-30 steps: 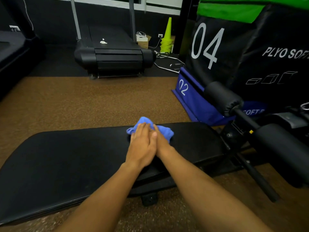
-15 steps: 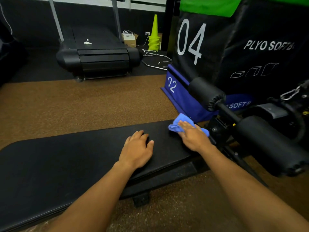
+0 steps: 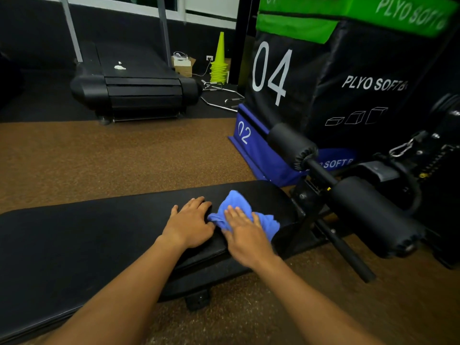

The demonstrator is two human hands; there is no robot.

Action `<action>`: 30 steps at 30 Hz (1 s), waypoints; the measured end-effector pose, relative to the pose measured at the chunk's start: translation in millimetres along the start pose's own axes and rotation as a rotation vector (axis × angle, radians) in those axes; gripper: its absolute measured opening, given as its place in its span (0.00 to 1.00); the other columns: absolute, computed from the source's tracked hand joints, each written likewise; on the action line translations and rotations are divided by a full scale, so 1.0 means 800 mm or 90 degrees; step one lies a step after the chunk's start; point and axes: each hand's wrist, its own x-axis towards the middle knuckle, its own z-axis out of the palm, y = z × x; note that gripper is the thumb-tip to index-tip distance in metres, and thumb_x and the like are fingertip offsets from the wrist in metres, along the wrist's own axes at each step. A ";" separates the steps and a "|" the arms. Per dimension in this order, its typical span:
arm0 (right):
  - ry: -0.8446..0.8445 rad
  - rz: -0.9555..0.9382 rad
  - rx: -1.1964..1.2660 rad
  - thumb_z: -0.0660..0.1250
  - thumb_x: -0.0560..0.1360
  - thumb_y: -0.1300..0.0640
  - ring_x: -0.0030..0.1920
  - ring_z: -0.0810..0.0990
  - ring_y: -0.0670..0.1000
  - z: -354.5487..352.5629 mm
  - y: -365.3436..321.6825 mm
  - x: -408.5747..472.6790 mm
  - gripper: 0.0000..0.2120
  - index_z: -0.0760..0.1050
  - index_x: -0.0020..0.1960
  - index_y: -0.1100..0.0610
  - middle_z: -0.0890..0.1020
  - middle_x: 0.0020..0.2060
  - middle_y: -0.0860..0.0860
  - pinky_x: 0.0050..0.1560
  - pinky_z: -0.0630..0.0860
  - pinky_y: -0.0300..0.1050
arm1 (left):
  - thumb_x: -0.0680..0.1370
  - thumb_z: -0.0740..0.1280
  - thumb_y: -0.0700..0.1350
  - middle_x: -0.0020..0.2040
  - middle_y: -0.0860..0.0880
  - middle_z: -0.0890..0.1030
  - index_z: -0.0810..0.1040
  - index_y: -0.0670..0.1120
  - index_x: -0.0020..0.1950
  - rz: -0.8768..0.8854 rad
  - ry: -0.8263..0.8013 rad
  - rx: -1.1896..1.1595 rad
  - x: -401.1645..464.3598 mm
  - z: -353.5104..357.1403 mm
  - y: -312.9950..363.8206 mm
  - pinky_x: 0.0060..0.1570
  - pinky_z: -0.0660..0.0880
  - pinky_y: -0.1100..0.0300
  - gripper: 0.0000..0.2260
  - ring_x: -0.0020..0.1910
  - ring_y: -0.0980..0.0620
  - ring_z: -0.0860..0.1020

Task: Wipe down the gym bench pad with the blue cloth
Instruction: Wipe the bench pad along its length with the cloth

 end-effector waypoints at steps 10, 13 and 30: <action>0.055 -0.048 0.016 0.56 0.82 0.47 0.77 0.56 0.41 -0.015 0.075 0.005 0.24 0.62 0.78 0.47 0.64 0.76 0.41 0.77 0.49 0.49 | 0.80 0.60 0.60 0.83 0.54 0.51 0.55 0.55 0.82 0.000 -0.026 0.021 -0.002 -0.003 -0.001 0.78 0.45 0.41 0.31 0.82 0.52 0.48; 0.070 0.069 0.016 0.55 0.83 0.47 0.77 0.57 0.43 -0.031 0.114 0.031 0.24 0.61 0.78 0.49 0.64 0.76 0.43 0.76 0.49 0.50 | 0.80 0.60 0.60 0.83 0.53 0.51 0.55 0.55 0.81 0.002 -0.018 0.021 -0.001 -0.004 0.000 0.78 0.45 0.40 0.32 0.82 0.51 0.48; 0.016 0.286 0.001 0.44 0.84 0.46 0.80 0.45 0.48 -0.016 0.054 0.076 0.28 0.48 0.81 0.55 0.51 0.80 0.48 0.77 0.39 0.57 | 0.82 0.57 0.60 0.83 0.54 0.52 0.55 0.53 0.82 0.016 -0.009 -0.131 -0.011 -0.018 -0.012 0.79 0.45 0.44 0.30 0.81 0.52 0.51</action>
